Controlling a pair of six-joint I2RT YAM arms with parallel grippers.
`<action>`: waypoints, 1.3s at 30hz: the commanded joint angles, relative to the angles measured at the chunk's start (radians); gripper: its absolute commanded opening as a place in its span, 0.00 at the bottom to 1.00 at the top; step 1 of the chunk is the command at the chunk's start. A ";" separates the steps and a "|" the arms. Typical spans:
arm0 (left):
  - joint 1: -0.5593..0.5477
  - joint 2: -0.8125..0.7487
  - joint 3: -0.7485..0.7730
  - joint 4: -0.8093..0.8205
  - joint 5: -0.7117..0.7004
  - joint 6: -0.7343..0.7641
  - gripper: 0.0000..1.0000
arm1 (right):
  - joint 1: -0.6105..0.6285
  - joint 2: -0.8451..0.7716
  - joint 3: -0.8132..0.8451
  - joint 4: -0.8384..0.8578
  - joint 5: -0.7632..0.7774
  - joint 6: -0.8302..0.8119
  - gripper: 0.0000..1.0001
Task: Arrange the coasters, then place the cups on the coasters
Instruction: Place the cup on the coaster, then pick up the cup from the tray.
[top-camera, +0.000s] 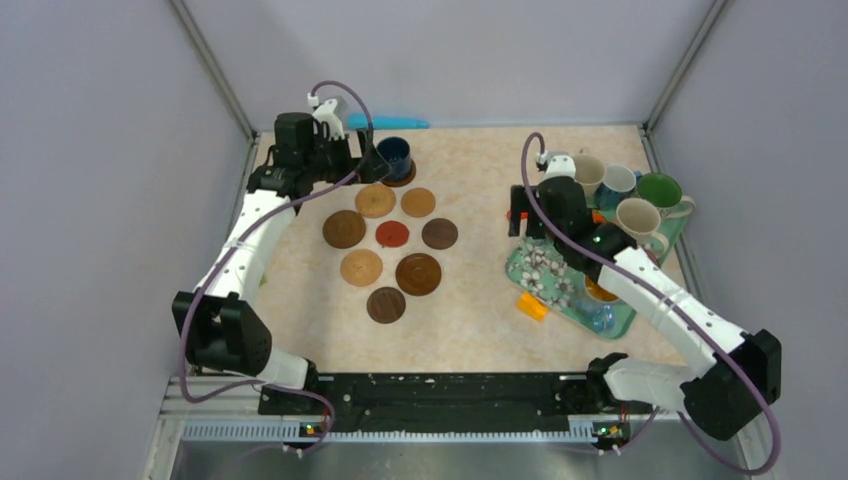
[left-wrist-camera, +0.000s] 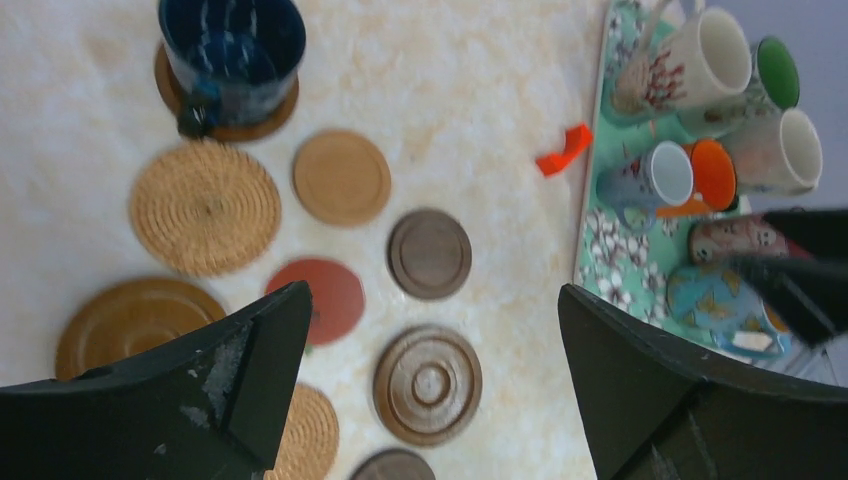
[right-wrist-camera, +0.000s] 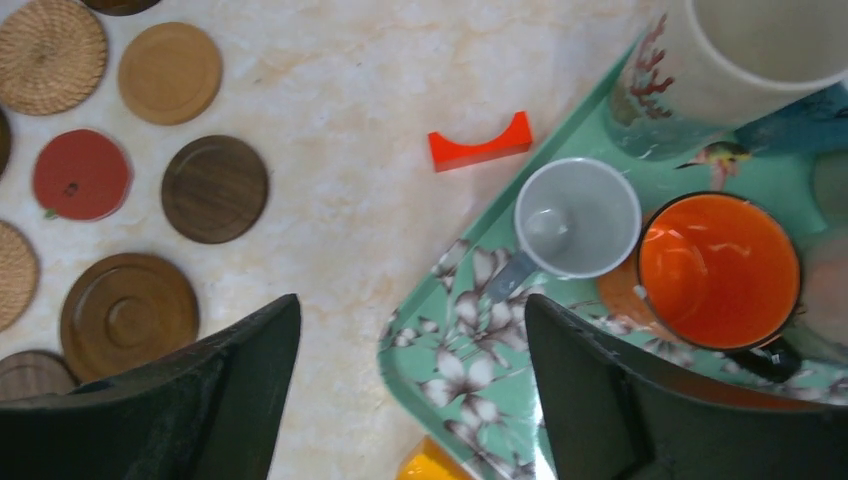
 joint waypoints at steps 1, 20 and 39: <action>-0.023 -0.169 -0.132 -0.063 -0.017 -0.006 0.99 | -0.092 0.048 0.086 0.073 -0.064 -0.127 0.76; -0.057 -0.689 -0.610 -0.052 -0.244 -0.016 0.99 | -0.478 0.437 0.453 0.025 -0.312 -0.381 0.58; -0.068 -0.723 -0.618 -0.047 -0.267 -0.018 0.99 | -0.512 0.678 0.580 -0.048 -0.350 -0.454 0.51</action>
